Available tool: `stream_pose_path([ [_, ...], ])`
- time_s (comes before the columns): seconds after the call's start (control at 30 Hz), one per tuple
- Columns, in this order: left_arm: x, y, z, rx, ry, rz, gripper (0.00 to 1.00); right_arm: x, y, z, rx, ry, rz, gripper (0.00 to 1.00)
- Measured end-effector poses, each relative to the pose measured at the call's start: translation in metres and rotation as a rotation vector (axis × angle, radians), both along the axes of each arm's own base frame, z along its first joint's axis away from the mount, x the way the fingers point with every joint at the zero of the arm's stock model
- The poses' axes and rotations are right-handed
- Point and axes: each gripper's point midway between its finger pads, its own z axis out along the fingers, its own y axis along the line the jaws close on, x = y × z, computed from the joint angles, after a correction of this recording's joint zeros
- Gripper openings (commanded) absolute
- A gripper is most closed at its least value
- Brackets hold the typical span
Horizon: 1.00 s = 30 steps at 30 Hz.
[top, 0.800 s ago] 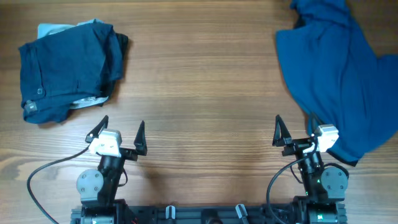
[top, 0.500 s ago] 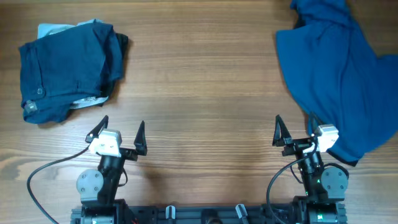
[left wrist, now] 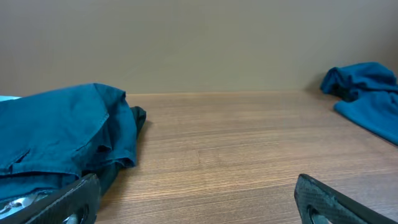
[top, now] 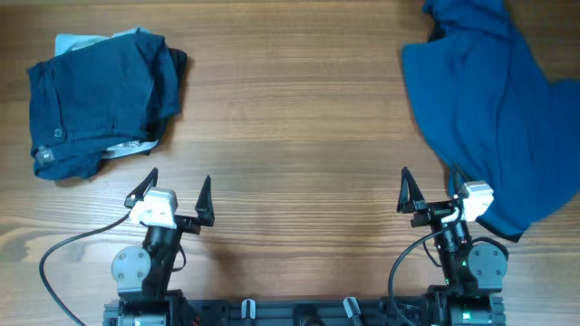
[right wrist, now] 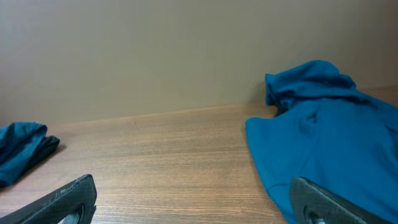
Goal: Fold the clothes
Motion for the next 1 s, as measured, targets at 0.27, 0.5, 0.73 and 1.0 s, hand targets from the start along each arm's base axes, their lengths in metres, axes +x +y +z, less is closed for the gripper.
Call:
stream_pose_path([
  [0.27,0.000,0.000,0.000,0.000,0.000,0.000,1.00,0.000,0.000,0.000,0.000,0.000,0.000,0.99],
  [0.5,0.000,0.000,0.000,0.000,0.000,0.000,1.00,0.000,0.000,0.000,0.000,0.000,0.000,1.00],
  [0.73,0.000,-0.001,0.001,0.000,-0.005,-0.003,1.00,-0.001,0.000,0.022,-0.003,-0.090,0.001,1.00],
  [1.0,-0.002,-0.009,0.026,-0.109,-0.016,-0.053,1.00,0.001,0.010,0.052,-0.006,-0.101,0.061,1.00],
])
